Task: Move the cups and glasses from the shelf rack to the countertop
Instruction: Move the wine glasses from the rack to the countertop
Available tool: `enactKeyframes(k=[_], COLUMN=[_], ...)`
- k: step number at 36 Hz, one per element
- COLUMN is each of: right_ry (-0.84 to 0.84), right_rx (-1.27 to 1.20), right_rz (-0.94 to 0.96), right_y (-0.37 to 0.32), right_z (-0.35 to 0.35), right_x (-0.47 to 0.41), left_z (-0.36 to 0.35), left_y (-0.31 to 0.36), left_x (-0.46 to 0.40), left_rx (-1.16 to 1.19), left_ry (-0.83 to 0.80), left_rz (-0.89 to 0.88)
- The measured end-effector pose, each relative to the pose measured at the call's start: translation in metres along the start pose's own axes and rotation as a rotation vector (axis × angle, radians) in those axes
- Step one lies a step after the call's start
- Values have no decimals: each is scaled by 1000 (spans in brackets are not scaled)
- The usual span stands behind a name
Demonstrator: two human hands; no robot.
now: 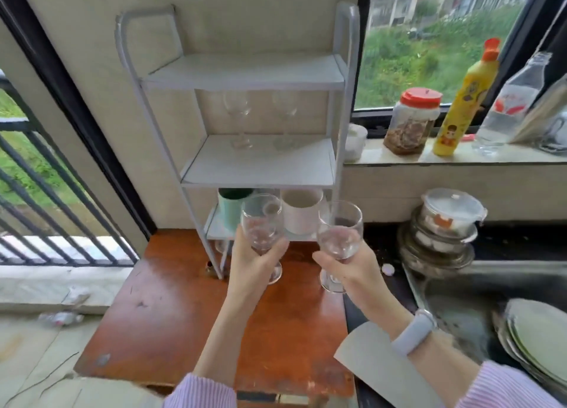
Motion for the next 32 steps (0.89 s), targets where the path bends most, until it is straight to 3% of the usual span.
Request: enactKeyframes(k=[3, 10, 23, 32], right_ry=[51, 315, 892, 1295], right_rx=[78, 59, 205, 272], right_rz=[-100, -187, -59, -24], right_y=[29, 45, -16, -53], right_z=[37, 171, 479, 624], right_x=[39, 124, 348, 502], left_z=[-36, -177, -523, -708], left_y=[-18, -6, 127, 212], left_x=[36, 100, 278, 413], left_rx=[-36, -89, 181, 306], left_ry=[-84, -376, -961, -1296], left_rz=[84, 83, -121, -181])
Point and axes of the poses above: each hand's wrist, its own x-axis away from the middle knuckle, its own z-axis out of the back of the hand, y = z × x, the point moved 3 cm from there along -x, towards the middle knuckle, and after that the axes turned 4 degrees about -z, right-handed, at the moved point
